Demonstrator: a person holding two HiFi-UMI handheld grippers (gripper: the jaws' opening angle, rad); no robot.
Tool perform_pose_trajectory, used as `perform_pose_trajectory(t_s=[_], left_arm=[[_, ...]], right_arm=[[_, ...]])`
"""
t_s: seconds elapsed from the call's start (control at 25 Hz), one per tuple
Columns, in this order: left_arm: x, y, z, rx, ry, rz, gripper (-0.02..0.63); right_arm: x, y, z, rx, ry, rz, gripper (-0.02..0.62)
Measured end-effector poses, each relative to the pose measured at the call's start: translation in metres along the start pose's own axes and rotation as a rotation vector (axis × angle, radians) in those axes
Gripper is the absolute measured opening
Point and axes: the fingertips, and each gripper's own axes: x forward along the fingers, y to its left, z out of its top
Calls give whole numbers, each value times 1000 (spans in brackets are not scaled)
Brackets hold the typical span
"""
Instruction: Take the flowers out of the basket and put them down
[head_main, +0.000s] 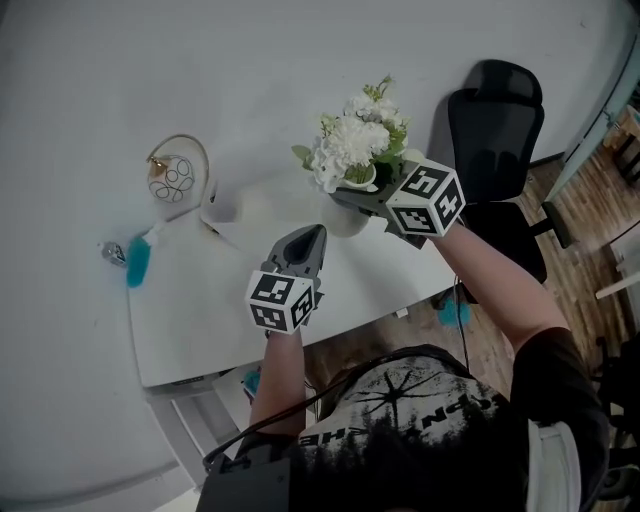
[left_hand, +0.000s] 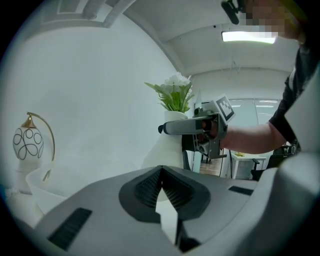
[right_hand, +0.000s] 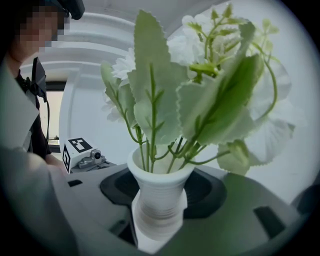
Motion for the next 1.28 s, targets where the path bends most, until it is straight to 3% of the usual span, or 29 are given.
perform_pose_trajectory(t_s=[0.44, 1.28], left_arm=[[38, -53, -20, -36, 19, 9, 11], [91, -115, -128, -87, 163, -3, 11]], right_arm=[[-68, -25, -47, 1, 2, -31, 248], [-93, -49, -226, 30, 102, -113, 249]])
